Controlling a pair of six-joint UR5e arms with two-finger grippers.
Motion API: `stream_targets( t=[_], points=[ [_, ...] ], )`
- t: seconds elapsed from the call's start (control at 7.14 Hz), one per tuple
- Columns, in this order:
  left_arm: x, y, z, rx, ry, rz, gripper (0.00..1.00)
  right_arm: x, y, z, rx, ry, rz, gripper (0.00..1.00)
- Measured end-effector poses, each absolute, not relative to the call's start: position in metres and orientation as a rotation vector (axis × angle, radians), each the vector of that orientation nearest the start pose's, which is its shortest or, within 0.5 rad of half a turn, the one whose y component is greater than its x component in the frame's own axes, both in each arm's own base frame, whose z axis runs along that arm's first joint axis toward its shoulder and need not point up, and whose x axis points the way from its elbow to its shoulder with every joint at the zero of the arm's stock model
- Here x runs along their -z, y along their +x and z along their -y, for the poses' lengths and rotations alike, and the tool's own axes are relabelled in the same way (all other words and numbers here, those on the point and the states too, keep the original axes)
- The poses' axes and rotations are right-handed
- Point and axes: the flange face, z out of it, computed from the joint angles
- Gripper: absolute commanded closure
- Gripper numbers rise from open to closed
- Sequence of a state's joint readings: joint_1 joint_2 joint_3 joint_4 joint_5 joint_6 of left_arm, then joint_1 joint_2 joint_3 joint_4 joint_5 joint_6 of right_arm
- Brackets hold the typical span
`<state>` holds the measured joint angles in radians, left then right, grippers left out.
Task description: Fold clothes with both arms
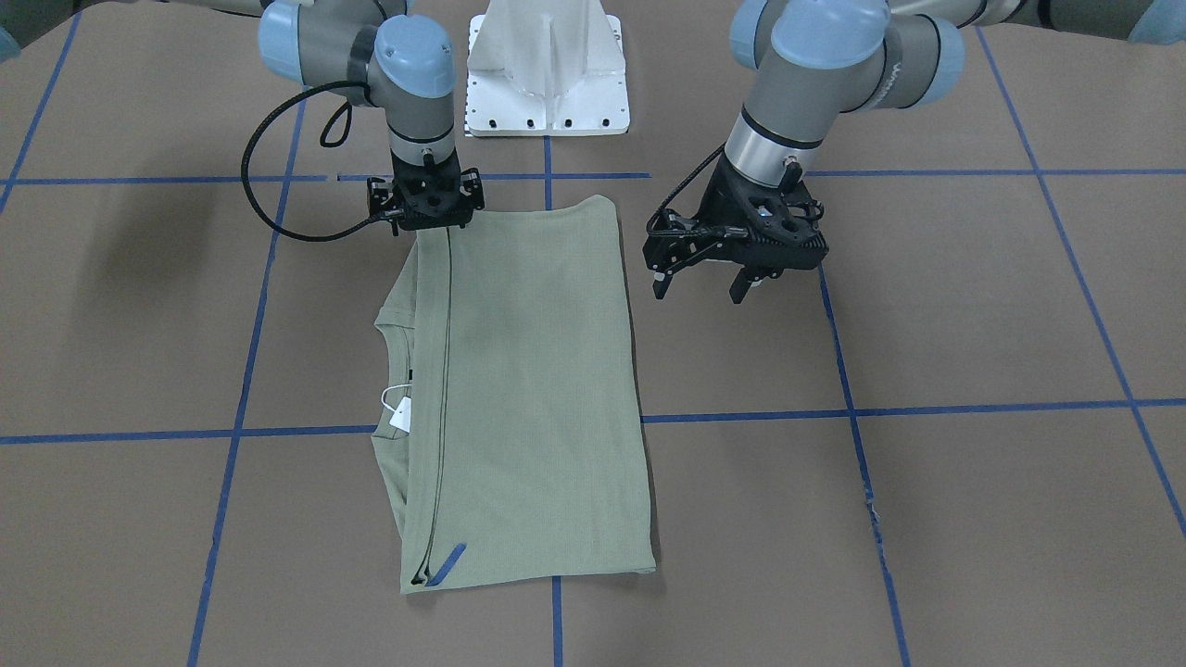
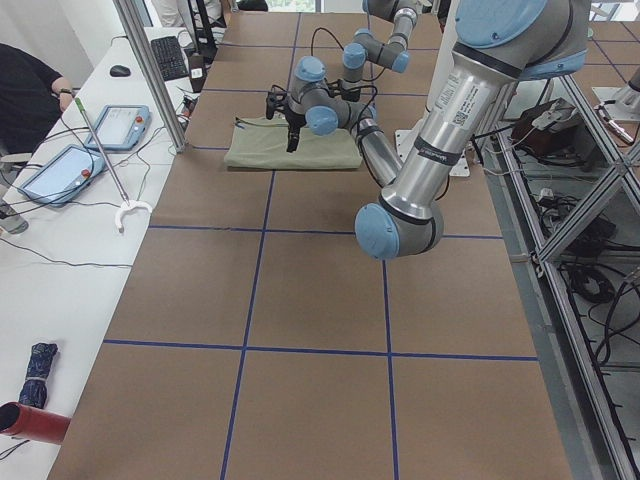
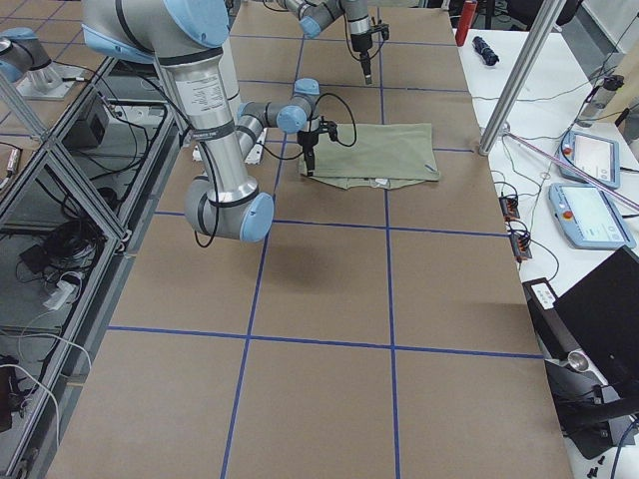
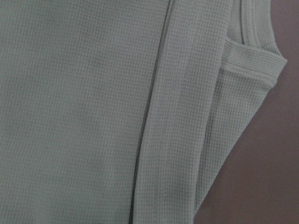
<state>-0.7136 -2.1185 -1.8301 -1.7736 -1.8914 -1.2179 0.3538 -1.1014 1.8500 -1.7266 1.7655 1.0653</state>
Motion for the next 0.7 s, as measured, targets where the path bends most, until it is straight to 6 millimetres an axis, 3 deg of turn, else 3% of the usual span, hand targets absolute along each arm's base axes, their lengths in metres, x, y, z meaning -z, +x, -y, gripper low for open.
stream_targets(
  t=[0.7],
  points=[
    [-0.208, 0.408, 0.487, 0.164, 0.257, -1.013, 0.00, -0.321, -0.527, 0.329, 0.215, 0.074, 0.581, 0.00]
  ],
)
